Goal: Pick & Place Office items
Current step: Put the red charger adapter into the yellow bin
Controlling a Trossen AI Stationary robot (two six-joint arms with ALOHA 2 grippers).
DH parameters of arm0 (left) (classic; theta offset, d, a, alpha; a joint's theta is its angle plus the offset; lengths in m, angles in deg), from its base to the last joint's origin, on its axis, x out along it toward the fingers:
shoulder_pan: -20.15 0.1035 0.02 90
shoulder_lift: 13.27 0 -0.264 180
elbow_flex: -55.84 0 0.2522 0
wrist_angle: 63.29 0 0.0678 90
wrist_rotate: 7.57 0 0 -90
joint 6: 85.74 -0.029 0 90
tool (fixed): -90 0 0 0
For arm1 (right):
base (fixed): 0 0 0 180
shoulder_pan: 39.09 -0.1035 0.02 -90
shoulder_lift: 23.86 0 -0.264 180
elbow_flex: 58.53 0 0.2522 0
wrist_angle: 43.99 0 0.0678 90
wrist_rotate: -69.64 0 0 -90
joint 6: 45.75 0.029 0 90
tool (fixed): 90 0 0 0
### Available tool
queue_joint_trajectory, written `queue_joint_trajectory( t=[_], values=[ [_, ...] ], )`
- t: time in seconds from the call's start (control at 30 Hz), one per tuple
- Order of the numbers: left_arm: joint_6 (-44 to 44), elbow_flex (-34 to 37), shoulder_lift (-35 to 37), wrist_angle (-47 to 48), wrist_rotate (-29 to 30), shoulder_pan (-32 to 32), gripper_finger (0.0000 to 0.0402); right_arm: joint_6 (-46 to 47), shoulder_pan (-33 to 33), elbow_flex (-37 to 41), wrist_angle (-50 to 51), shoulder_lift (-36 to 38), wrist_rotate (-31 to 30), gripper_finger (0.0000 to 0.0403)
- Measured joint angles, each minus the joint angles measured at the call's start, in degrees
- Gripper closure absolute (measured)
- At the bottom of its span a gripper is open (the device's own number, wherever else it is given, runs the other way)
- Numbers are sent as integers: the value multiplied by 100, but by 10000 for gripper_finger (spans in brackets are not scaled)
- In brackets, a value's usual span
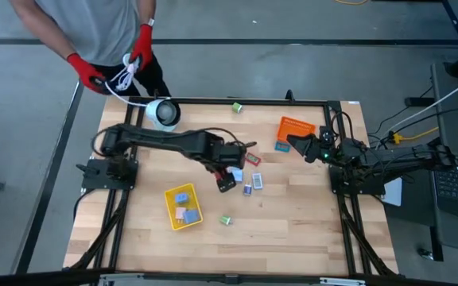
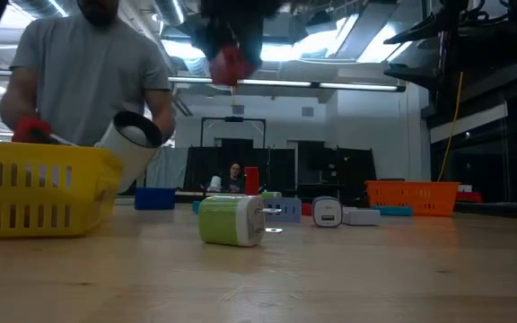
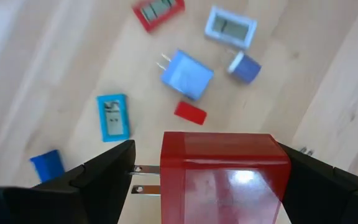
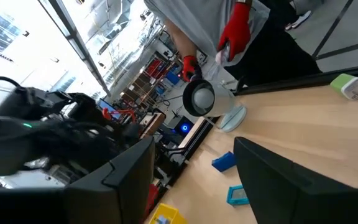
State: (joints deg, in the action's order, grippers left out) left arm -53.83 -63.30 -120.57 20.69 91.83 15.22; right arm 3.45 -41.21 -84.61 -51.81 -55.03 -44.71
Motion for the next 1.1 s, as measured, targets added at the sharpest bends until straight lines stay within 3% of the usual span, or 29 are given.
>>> queue_joint_trajectory(
  t=[0.27, 0.4, 0.7, 0.87, 1.1],
  values=[
    [818, 14, 690, 70, 1508, -731, 70, 122, 2, 0, 19, 2, 86, 176],
    [1442, 630, 1004, 8, 1920, -1183, 70, 271, 0, 0, 22, 0, 86, 176],
    [3408, 3047, 2052, -1171, 1724, -2059, 70, 624, 0, 0, 36, 2, 145, 176],
    [4071, 3774, 2311, -1169, 1691, -2423, 70, 744, 0, 0, 42, 0, 144, 176],
    [4193, 4416, 2315, -1680, 1308, -2661, 70, 889, 0, 0, 84, 2, 145, 176]
  ],
)
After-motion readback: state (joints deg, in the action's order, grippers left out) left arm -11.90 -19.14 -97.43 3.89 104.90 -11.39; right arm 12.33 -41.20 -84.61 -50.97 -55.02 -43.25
